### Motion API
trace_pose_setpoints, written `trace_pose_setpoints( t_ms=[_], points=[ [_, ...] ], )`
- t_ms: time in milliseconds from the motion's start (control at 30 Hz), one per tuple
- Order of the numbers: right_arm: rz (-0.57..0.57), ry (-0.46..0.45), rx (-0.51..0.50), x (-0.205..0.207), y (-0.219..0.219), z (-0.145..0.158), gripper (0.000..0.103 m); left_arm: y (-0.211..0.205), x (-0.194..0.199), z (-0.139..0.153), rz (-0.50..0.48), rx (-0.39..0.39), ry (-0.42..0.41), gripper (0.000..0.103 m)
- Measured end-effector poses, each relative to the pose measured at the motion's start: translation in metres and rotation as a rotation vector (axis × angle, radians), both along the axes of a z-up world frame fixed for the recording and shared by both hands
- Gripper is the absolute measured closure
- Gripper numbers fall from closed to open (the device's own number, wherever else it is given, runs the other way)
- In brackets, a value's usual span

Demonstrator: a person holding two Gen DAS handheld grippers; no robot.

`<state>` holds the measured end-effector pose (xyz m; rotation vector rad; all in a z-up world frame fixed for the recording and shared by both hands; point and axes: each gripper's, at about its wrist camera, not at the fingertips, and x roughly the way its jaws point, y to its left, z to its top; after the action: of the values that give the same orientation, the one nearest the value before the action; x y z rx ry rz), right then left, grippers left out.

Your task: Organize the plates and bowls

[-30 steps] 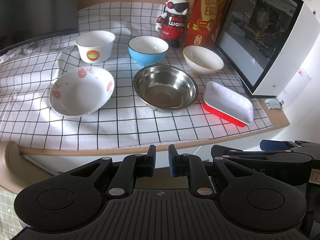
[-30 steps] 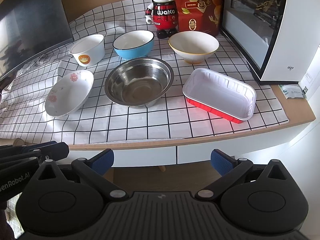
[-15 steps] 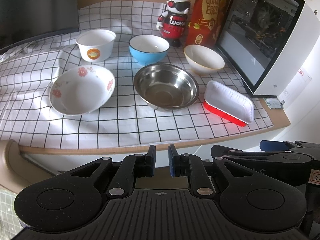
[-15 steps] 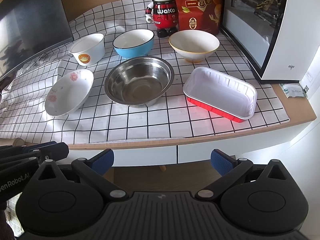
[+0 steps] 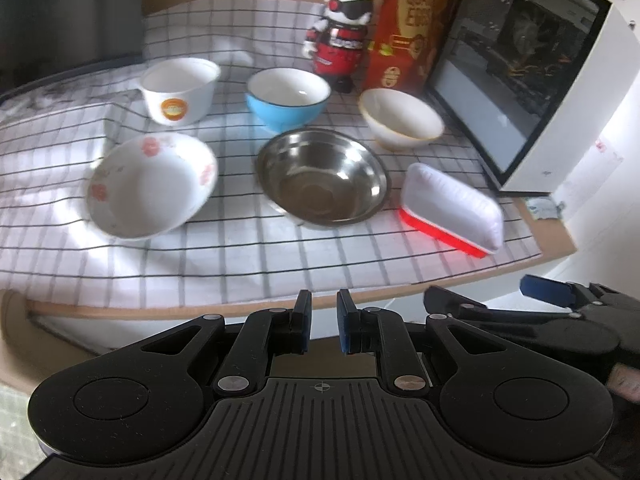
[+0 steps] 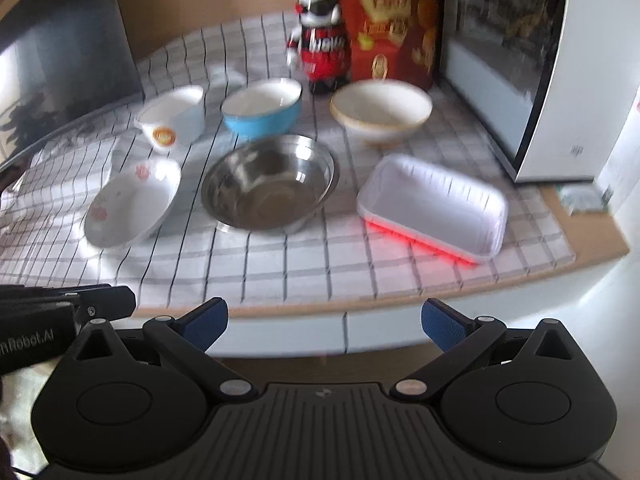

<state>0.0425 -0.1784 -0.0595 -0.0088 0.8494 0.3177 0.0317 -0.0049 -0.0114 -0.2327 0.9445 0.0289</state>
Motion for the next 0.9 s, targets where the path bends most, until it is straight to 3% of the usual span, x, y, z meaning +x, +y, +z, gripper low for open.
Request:
trace_pose_setpoints(
  t_ms=[100,167,300,367,433,533,600,700,800,900],
  points=[
    [-0.076,-0.107,-0.052,0.004,-0.003,-0.007,0.0,0.004,0.017,-0.007,-0.06,-0.093,0.007,0.086],
    [-0.14,-0.138,-0.078,0.016,-0.005,-0.014,0.0,0.008,0.029,-0.011,-0.091,-0.111,0.013,0.086],
    [-0.227,-0.069,-0.018,0.051,-0.013,-0.023,0.0,0.026,0.063,-0.019,-0.19,-0.138,-0.016,0.085],
    [-0.279,-0.021,-0.019,0.066,-0.012,-0.027,0.0,0.039,0.09,-0.026,-0.238,-0.228,-0.019,0.085],
    [-0.323,0.008,-0.1,0.076,-0.012,-0.034,0.0,0.044,0.118,-0.032,-0.263,-0.302,0.003,0.085],
    [-0.434,-0.003,-0.255,0.079,-0.023,-0.039,0.0,0.026,0.152,-0.03,-0.433,-0.258,-0.016,0.085],
    [-0.516,-0.012,-0.277,0.076,-0.04,-0.037,0.0,0.013,0.177,-0.032,-0.523,-0.26,0.003,0.085],
    [-0.604,0.014,-0.204,0.071,-0.07,-0.037,0.0,-0.009,0.223,-0.046,-0.565,-0.279,0.079,0.085],
    [-0.635,0.099,-0.138,0.076,-0.09,-0.049,0.0,-0.039,0.263,-0.063,-0.563,-0.188,0.122,0.085],
    [-0.565,0.144,0.059,0.085,-0.107,-0.061,0.0,-0.051,0.29,-0.082,-0.529,-0.146,0.144,0.085]
  ],
)
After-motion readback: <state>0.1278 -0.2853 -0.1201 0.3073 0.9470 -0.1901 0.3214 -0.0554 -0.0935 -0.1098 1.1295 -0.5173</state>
